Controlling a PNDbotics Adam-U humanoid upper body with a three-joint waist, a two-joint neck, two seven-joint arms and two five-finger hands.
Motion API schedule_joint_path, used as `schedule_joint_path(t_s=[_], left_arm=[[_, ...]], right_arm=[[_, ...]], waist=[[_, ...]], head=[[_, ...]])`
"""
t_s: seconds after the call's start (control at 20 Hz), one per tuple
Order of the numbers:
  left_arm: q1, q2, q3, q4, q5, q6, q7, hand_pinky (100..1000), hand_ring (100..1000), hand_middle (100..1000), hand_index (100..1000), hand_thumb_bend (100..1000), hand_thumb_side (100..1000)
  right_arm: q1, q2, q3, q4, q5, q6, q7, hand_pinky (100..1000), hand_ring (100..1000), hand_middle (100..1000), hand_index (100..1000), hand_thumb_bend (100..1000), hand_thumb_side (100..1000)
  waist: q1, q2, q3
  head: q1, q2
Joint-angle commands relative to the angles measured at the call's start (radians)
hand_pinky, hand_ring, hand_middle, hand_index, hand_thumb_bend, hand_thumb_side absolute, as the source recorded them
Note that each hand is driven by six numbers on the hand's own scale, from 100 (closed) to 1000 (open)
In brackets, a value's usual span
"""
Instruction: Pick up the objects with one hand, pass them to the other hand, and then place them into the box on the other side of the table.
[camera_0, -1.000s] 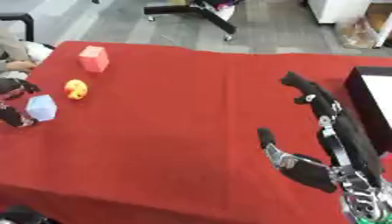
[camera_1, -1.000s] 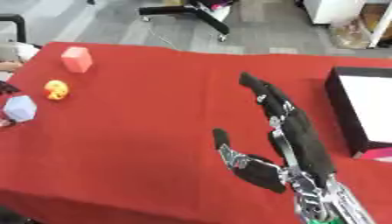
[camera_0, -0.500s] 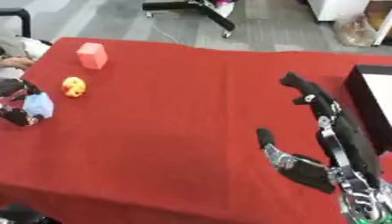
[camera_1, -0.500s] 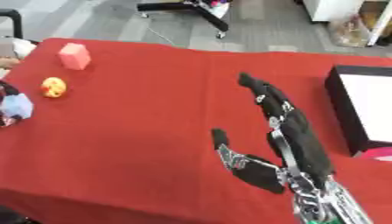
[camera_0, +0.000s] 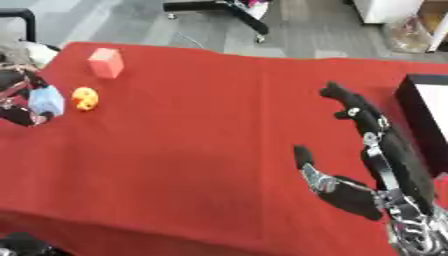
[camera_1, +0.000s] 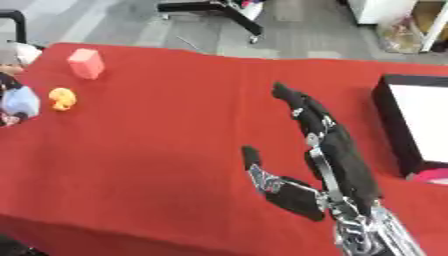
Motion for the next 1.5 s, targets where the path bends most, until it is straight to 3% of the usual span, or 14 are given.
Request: schedule_joint_path(t_s=[0.05, 0.15, 0.25, 0.5, 0.9, 1.05, 1.25, 1.5], left_arm=[[-0.027, -0.014, -0.006, -0.094, 0.053, -0.051, 0.043, 698, 526, 434, 539, 100, 231], [-0.023, -0.065, -0.028, -0.149, 0.086, -0.084, 0.077, 688, 522, 430, 531, 100, 270], [-0.005, -0.117, -0.052, -0.202, 0.119, -0.116, 0.109, 664, 517, 424, 521, 100, 394], [0.083, -0.237, -0.146, -0.321, 0.192, -0.19, 0.174, 652, 520, 429, 523, 100, 540], [0.161, -0.424, -0.327, -0.502, 0.308, -0.305, 0.077, 660, 535, 443, 537, 100, 651], [0.152, -0.495, -0.383, -0.492, 0.352, -0.343, 0.034, 664, 542, 449, 542, 100, 675], [0.119, -0.572, -0.445, -0.472, 0.413, -0.339, -0.028, 666, 546, 453, 546, 100, 711], [0.087, -0.601, -0.5, -0.504, 0.494, -0.307, -0.109, 667, 551, 457, 550, 100, 719]], right_arm=[[-0.019, -0.001, 0.002, -0.021, -0.006, -0.008, 0.006, 725, 909, 848, 1000, 257, 498], [-0.025, 0.001, 0.003, -0.021, -0.006, -0.013, 0.012, 726, 909, 848, 1000, 258, 497], [-0.033, 0.005, 0.005, -0.021, -0.003, -0.019, 0.018, 729, 907, 848, 1000, 262, 496], [-0.056, 0.01, 0.006, -0.021, 0.021, -0.038, 0.036, 741, 903, 851, 1000, 283, 484], [-0.09, -0.002, 0.012, -0.021, 0.078, -0.077, 0.08, 760, 897, 854, 1000, 323, 453], [-0.104, -0.012, 0.022, -0.021, 0.082, -0.096, 0.096, 764, 895, 854, 993, 338, 445], [-0.119, -0.021, 0.031, -0.021, 0.082, -0.117, 0.115, 778, 892, 853, 983, 348, 438], [-0.127, -0.024, 0.037, -0.021, 0.082, -0.13, 0.118, 771, 883, 847, 971, 342, 427]], waist=[[-0.004, -0.013, 0.0], [-0.009, -0.013, -0.001], [-0.018, -0.011, -0.006], [-0.038, -0.005, -0.021], [-0.05, 0.0, -0.015], [-0.049, 0.002, -0.009], [-0.053, 0.006, -0.007], [-0.057, 0.008, -0.01]], head=[[-0.003, -0.003], [-0.002, -0.003], [0.002, -0.003], [-0.003, -0.003], [-0.03, -0.003], [-0.044, -0.003], [-0.061, -0.003], [-0.07, -0.003]])
